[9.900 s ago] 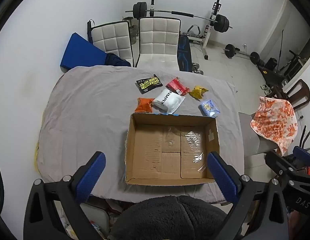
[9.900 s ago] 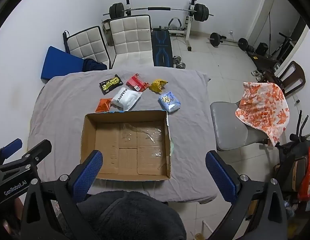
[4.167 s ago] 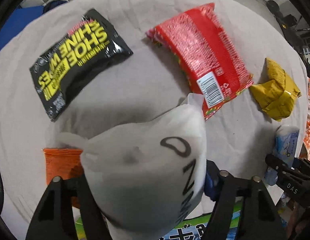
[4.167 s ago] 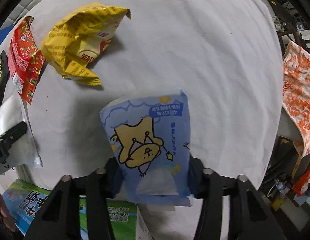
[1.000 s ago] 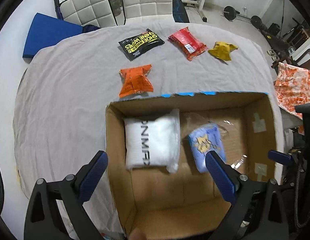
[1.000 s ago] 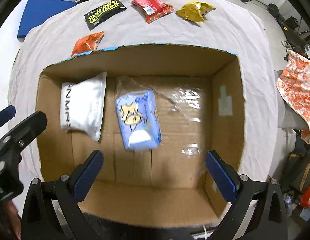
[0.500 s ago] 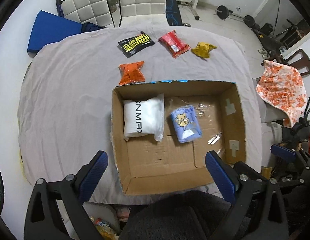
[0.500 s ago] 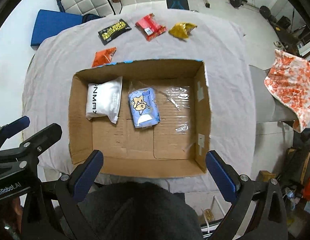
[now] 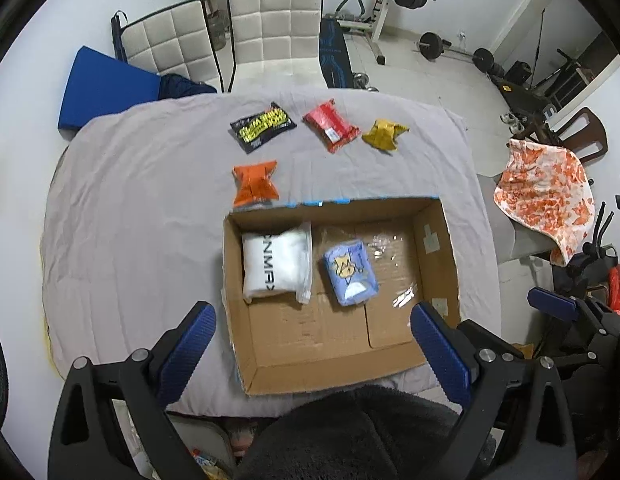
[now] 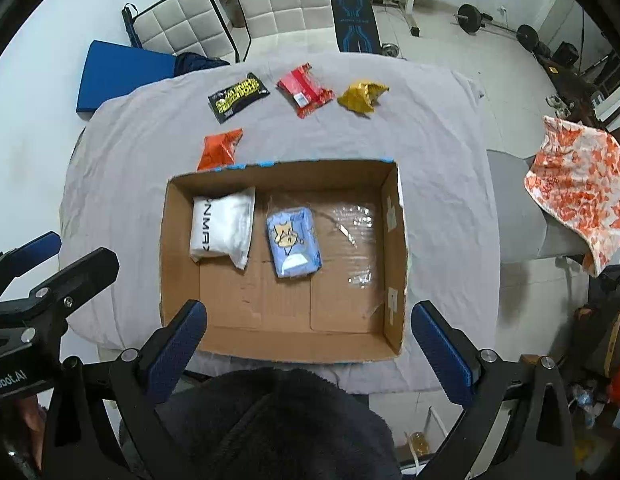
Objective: Organize soft objects
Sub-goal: 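Lift both tools away from the box toward the remaining packets, then grasp the black shoe shine wipes packet with the left tool while the right tool grasps the red packet, then carry both packets into the box and open both tools to release them, then move both tools out of the box toward the orange and yellow packets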
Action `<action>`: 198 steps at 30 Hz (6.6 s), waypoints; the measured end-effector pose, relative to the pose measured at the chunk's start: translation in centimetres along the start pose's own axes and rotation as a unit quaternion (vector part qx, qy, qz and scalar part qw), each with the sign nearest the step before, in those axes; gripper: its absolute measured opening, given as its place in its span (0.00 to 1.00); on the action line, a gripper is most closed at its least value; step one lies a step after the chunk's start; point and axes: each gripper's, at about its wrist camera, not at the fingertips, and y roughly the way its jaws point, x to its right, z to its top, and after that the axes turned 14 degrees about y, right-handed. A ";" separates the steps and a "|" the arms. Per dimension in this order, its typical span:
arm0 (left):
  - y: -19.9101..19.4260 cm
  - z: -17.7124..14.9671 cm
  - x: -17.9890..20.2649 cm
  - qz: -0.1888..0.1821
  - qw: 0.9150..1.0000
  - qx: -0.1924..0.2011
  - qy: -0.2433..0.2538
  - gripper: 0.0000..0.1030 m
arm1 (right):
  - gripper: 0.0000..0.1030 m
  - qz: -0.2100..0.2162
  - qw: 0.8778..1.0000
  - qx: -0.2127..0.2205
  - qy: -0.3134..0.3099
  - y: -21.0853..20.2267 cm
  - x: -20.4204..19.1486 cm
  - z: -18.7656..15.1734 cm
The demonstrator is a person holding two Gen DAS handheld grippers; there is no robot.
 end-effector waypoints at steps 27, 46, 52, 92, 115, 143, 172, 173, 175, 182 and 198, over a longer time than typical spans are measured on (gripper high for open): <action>14.6 21.3 -12.0 0.107 0.994 0.005 0.027 0.97 | 1.00 0.039 0.998 -0.041 0.000 14.5 -3.1 29.3; 39.5 25.9 -13.8 0.052 0.963 -0.152 0.218 0.87 | 1.00 -0.028 0.990 -0.113 -0.076 34.4 -9.3 34.7; 38.8 26.2 -16.3 0.014 0.984 -0.164 0.067 0.56 | 0.97 -0.038 0.991 -0.115 -0.050 36.2 -10.0 35.5; 26.5 23.6 -13.9 0.049 0.997 -0.043 -0.036 0.48 | 0.46 -0.087 0.993 -0.078 -0.004 29.4 -10.1 33.5; 9.1 16.4 -8.2 -0.039 0.998 0.040 -0.020 0.48 | 0.46 0.025 0.999 0.013 -0.023 7.7 -4.7 17.8; 13.7 -2.3 -1.5 -0.070 0.994 -0.080 -0.014 0.48 | 0.46 -0.027 0.996 -0.075 0.031 15.4 3.5 2.6; 17.7 -4.3 -3.1 -0.035 0.989 -0.135 -0.055 0.74 | 0.94 -0.052 0.992 -0.109 0.032 20.2 3.6 4.9; 17.3 -4.2 -2.9 -0.035 0.989 -0.132 -0.054 0.82 | 0.94 -0.050 0.992 -0.110 0.032 19.9 3.7 4.7; 16.6 -3.9 -2.5 -0.040 0.990 -0.128 -0.054 0.91 | 0.95 -0.039 0.992 -0.117 0.035 19.4 3.8 4.3; 13.6 -3.4 -2.1 -0.034 0.993 -0.104 -0.050 0.96 | 1.00 -0.032 0.993 -0.114 0.029 16.6 3.2 2.7; 8.3 -3.5 -1.0 -0.025 0.994 -0.084 -0.060 0.96 | 1.00 -0.010 0.997 -0.071 0.012 9.0 2.6 -0.4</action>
